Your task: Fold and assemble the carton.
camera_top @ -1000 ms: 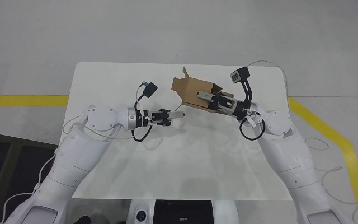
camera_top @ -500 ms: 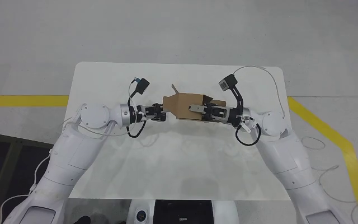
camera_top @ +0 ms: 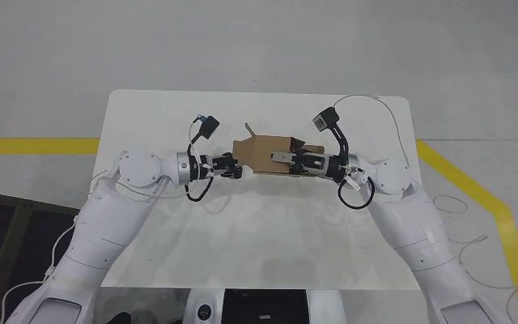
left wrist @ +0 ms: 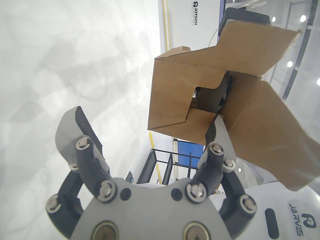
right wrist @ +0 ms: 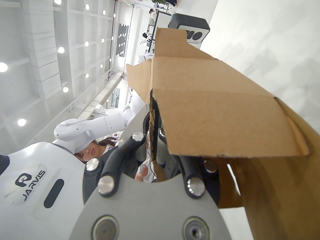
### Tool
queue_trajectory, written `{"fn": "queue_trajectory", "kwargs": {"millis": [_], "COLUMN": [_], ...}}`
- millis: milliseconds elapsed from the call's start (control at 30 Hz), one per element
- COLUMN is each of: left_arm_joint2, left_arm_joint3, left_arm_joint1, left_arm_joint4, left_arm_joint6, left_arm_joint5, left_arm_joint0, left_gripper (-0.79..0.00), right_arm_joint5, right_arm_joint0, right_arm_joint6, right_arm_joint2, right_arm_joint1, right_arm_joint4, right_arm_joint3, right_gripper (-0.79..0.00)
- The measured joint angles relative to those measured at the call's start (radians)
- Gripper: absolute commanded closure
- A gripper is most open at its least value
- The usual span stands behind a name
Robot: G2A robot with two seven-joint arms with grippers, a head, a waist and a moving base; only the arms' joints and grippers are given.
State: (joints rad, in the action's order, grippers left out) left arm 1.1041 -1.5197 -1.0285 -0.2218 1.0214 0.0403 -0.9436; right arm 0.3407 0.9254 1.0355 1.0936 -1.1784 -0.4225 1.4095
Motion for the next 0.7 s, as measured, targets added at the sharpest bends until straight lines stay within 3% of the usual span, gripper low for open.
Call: {"fn": "queue_trajectory", "kwargs": {"millis": [333, 700], "left_arm_joint2": [0.02, 0.103], "left_arm_joint3": [-0.001, 0.022], "left_arm_joint1": [0.002, 0.016], "left_arm_joint4": [0.012, 0.01], "left_arm_joint6": [-0.038, -0.071], "left_arm_joint5": [0.026, 0.021], "left_arm_joint0": [-0.013, -0.028], "left_gripper": [-0.785, -0.785], "right_arm_joint5": [-0.001, -0.041], "right_arm_joint0": [-0.007, -0.006], "right_arm_joint6": [0.019, 0.161], "right_arm_joint2": [0.001, 0.003], "right_arm_joint1": [0.001, 0.011], "right_arm_joint4": [-0.001, -0.027], "right_arm_joint3": [-0.029, -0.038], "right_gripper": [0.0, 0.0]}}
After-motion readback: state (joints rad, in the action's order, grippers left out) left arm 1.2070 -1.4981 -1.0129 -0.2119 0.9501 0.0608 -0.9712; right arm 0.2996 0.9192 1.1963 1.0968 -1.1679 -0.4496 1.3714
